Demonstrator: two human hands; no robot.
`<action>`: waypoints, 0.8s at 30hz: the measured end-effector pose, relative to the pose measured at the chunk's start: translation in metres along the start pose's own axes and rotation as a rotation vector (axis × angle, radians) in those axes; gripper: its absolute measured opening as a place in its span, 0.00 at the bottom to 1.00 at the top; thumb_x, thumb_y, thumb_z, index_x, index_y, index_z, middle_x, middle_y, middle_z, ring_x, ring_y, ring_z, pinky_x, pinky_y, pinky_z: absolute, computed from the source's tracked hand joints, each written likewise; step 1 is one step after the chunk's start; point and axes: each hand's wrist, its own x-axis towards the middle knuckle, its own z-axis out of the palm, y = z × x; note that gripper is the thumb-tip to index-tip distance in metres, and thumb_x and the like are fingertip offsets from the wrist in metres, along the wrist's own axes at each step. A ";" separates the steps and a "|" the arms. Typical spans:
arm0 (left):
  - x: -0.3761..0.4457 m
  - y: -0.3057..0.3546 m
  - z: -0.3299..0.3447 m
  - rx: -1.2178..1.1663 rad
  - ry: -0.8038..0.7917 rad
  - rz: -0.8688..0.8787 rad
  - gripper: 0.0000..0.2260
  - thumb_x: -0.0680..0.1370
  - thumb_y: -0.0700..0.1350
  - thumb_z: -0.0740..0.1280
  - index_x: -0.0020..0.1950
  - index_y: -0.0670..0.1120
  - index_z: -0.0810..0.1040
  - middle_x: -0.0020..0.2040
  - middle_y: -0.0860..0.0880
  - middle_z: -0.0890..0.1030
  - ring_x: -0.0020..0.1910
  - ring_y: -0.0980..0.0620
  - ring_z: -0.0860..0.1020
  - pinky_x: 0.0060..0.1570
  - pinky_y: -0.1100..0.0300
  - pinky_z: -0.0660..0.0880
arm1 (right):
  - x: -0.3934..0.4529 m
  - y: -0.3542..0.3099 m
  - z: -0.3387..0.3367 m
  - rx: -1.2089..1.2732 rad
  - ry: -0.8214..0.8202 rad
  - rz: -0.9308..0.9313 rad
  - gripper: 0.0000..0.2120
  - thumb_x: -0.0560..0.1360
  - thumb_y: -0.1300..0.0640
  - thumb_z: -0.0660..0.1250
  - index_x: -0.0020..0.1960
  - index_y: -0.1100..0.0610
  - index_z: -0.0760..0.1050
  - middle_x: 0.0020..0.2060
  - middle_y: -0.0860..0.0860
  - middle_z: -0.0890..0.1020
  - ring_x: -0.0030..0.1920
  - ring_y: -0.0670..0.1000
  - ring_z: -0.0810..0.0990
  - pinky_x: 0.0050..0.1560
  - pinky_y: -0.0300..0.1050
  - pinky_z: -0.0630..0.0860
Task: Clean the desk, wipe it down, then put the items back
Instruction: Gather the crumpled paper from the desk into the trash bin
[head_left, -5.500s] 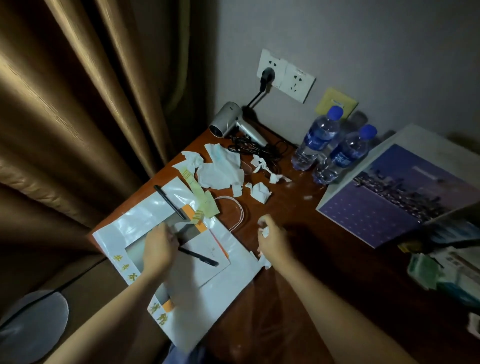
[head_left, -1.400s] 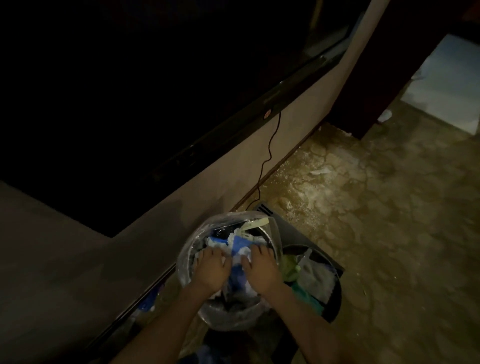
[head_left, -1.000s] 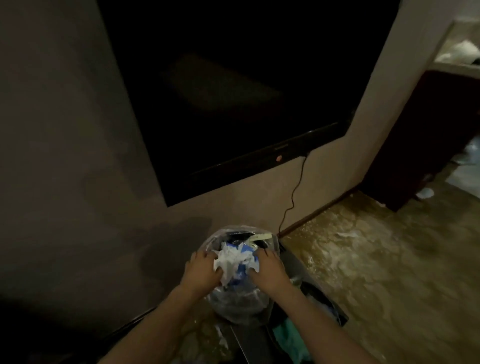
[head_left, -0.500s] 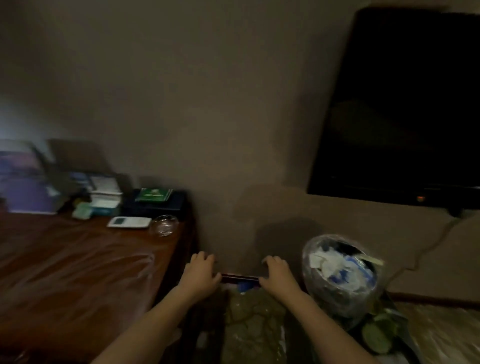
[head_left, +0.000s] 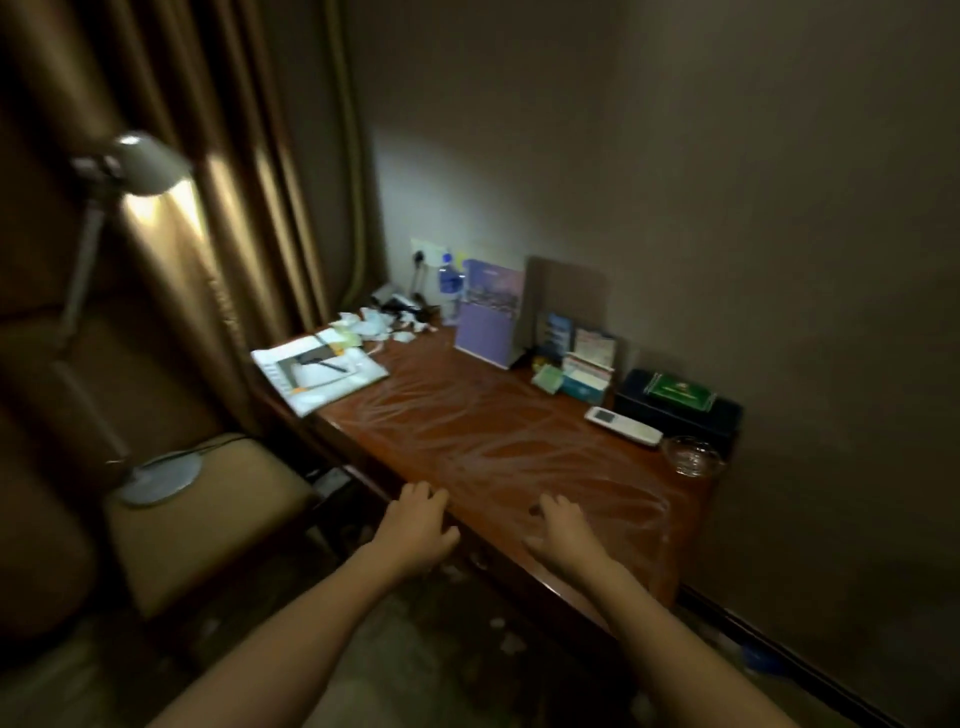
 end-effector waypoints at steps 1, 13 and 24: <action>-0.003 -0.023 -0.005 0.003 0.014 -0.031 0.21 0.78 0.54 0.59 0.69 0.47 0.67 0.65 0.47 0.68 0.65 0.47 0.65 0.61 0.54 0.67 | 0.009 -0.023 0.009 0.000 -0.028 -0.031 0.21 0.76 0.54 0.64 0.68 0.56 0.66 0.65 0.55 0.68 0.66 0.55 0.66 0.65 0.48 0.67; 0.011 -0.196 -0.015 -0.135 0.002 -0.276 0.19 0.77 0.52 0.61 0.67 0.49 0.69 0.65 0.47 0.69 0.66 0.48 0.65 0.64 0.53 0.67 | 0.135 -0.159 0.063 -0.056 -0.218 -0.165 0.21 0.76 0.55 0.65 0.67 0.56 0.66 0.64 0.54 0.69 0.64 0.54 0.67 0.63 0.48 0.70; 0.178 -0.328 -0.072 -0.116 -0.007 -0.408 0.19 0.76 0.52 0.58 0.66 0.48 0.70 0.63 0.46 0.70 0.66 0.46 0.65 0.63 0.55 0.64 | 0.346 -0.248 0.088 -0.041 -0.257 -0.251 0.22 0.74 0.55 0.65 0.67 0.59 0.67 0.64 0.57 0.70 0.64 0.57 0.68 0.63 0.45 0.68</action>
